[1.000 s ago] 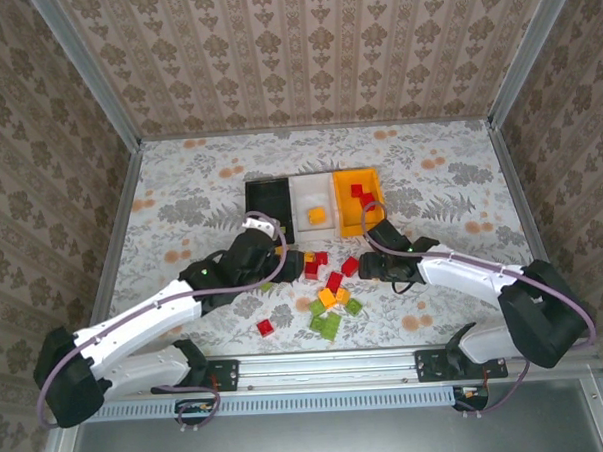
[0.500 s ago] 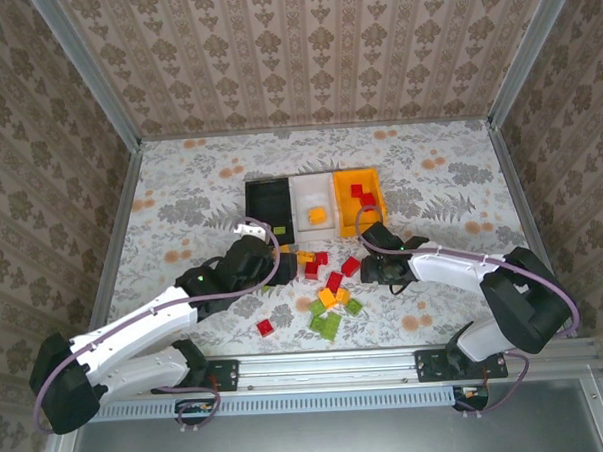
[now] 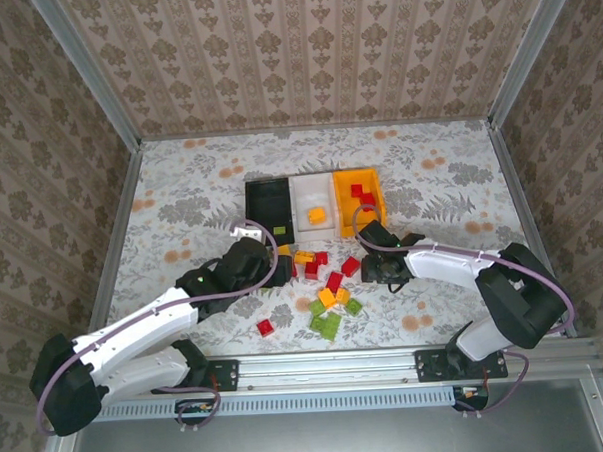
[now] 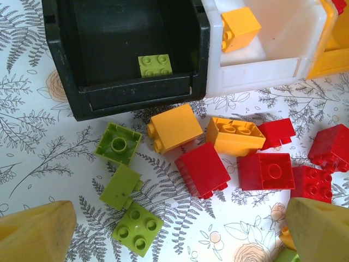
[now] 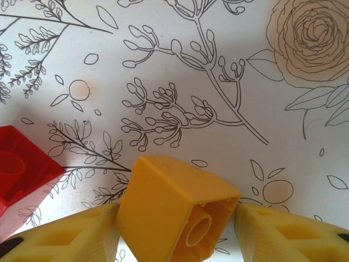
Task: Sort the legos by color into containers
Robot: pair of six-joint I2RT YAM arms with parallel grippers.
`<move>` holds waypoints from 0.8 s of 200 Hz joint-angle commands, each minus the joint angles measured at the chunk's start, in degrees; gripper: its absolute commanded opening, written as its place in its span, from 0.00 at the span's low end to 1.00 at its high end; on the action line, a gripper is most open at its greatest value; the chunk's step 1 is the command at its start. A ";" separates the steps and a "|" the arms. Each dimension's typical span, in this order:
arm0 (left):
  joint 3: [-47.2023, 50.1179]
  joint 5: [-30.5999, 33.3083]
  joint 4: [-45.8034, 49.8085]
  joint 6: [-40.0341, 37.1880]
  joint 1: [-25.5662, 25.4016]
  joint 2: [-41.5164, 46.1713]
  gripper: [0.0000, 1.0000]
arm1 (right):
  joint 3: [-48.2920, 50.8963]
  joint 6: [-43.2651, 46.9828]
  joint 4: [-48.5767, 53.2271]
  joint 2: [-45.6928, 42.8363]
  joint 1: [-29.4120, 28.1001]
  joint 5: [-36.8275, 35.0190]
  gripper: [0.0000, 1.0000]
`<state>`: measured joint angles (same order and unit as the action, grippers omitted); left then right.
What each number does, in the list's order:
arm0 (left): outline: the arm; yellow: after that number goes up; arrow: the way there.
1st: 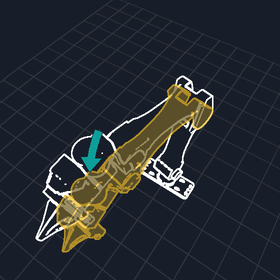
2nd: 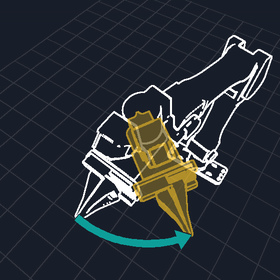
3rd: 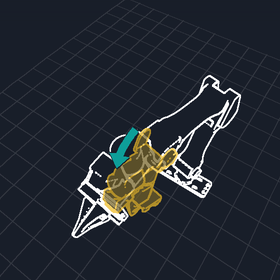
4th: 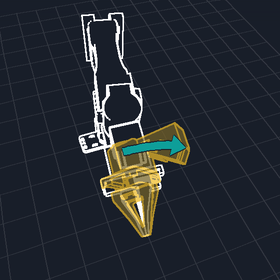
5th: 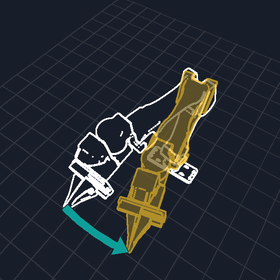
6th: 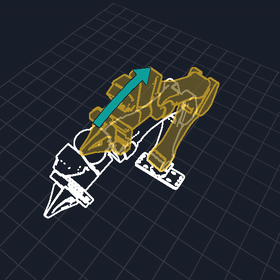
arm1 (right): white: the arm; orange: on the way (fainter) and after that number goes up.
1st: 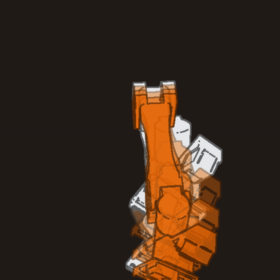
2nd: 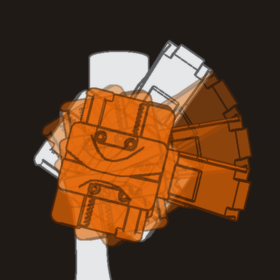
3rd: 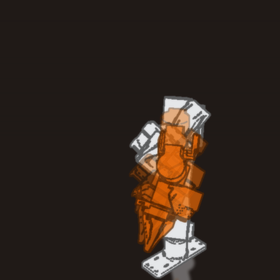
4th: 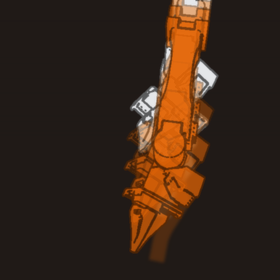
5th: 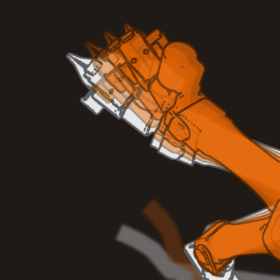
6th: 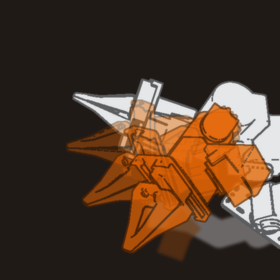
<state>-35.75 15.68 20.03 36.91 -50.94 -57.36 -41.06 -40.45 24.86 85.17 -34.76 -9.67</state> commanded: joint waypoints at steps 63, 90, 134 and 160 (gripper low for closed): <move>0.89 -1.12 -0.75 1.33 0.83 0.54 1.00 | -1.35 3.06 -1.98 0.18 0.13 -2.50 0.46; 1.18 -0.96 -0.62 1.41 0.87 0.85 1.00 | -1.24 4.12 -1.27 -2.24 0.07 -2.62 0.43; 1.12 -0.61 0.14 1.63 1.08 1.53 1.00 | -2.44 7.13 0.81 -9.22 -1.01 -1.43 0.41; 1.33 -0.13 1.60 2.24 1.19 3.31 1.00 | -7.80 9.30 1.29 -9.43 -3.20 0.92 0.40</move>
<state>-35.20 14.85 20.03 37.58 -50.15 -56.51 -43.27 -34.39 25.12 76.42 -36.10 -10.46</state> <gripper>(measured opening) 0.997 0.406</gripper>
